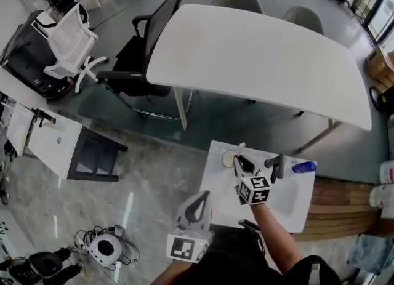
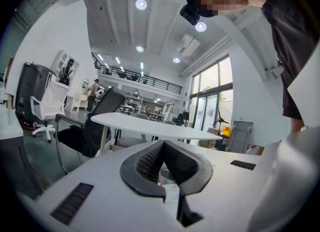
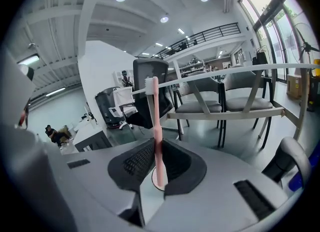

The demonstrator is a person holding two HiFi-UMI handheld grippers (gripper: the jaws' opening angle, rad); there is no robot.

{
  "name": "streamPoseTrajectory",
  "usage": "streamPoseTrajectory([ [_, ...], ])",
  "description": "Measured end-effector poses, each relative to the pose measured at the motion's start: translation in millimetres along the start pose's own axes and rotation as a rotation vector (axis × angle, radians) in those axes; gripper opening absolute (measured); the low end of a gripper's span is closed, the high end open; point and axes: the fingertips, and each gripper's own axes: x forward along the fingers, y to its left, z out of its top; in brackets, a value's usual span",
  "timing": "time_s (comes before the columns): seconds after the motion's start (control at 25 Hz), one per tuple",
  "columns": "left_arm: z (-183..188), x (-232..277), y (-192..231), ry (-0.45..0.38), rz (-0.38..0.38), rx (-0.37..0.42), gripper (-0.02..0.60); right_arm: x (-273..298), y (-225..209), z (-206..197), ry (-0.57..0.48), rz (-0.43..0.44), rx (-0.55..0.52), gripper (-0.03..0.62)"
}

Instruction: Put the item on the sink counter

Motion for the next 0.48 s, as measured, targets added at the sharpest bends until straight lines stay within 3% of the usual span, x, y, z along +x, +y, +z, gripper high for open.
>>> streamPoseTrajectory([
  [0.48, -1.7, 17.5, 4.1, 0.012, 0.005, -0.003, 0.017, 26.5, -17.6, -32.1, 0.083, -0.012, 0.007, 0.048],
])
